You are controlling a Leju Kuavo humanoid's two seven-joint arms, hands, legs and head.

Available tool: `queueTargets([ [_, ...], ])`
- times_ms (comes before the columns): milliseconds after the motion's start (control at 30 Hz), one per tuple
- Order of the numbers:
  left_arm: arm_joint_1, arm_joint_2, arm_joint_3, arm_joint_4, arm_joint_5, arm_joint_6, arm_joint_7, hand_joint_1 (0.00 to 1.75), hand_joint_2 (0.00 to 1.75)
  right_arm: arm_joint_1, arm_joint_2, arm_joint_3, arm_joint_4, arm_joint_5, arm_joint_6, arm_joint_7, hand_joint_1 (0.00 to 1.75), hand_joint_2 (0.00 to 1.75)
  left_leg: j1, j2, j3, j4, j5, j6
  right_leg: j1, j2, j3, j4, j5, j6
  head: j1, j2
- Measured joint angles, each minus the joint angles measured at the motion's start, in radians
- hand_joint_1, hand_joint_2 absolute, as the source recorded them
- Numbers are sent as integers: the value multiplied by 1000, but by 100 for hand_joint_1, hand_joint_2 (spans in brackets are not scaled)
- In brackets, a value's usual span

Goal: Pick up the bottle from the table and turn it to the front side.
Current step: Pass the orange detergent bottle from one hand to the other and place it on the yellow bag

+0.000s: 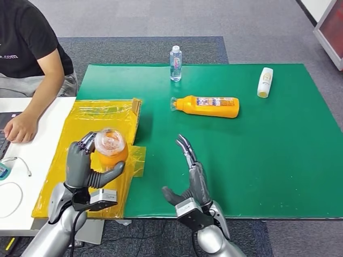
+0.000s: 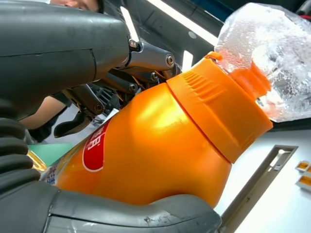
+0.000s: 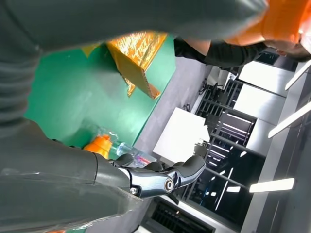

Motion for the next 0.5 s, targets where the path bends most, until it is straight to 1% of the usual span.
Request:
queueTargets([
  [233,-8,5,11,63,-21,-12,6,175,175,9,5,-9,4,-12,8,-3,0,0,0,0,0,0,0,0,0,0,0,0,0,0,0,0],
  [333,-16,8,10,98,-87,2,29,175,175,11,6,-11,8,-18,11,-3,0,0,0,0,0,0,0,0,0,0,0,0,0,0,0,0],
  [500,-41,28,6,163,-225,56,78,175,175,19,8,-12,14,-31,23,-4,0,0,0,0,0,0,0,0,0,0,0,0,0,0,0,0],
])
